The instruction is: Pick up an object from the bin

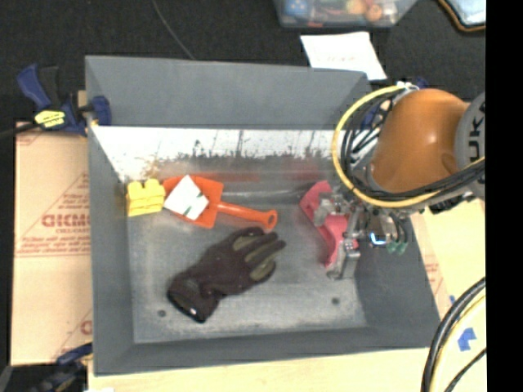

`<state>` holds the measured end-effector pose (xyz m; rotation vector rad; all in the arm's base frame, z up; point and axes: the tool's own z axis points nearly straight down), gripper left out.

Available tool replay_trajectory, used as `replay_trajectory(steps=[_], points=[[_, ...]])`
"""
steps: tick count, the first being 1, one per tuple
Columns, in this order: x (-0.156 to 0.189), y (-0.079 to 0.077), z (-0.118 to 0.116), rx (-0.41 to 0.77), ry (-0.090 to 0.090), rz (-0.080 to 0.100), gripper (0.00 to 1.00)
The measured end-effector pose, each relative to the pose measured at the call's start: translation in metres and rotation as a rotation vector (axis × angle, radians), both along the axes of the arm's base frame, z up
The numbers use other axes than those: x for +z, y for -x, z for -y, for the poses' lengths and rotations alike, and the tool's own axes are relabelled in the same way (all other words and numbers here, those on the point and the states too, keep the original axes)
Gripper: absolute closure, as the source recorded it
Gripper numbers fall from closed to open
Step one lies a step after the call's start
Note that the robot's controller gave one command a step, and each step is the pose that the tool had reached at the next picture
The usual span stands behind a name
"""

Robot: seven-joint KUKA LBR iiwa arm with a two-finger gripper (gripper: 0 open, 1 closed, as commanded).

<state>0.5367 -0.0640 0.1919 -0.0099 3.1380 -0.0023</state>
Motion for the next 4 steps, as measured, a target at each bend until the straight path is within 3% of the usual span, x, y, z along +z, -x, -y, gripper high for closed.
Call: replay_trajectory(steps=[1,2,3,4], points=[[0.0,0.0,0.0,0.0,0.0,0.0,0.0],[0.08,0.02,0.014,0.358,0.002,0.0,0.0],[0.097,0.007,-0.001,0.035,0.001,0.007,0.0],[0.049,0.015,-0.009,0.421,0.007,0.009,0.0]])
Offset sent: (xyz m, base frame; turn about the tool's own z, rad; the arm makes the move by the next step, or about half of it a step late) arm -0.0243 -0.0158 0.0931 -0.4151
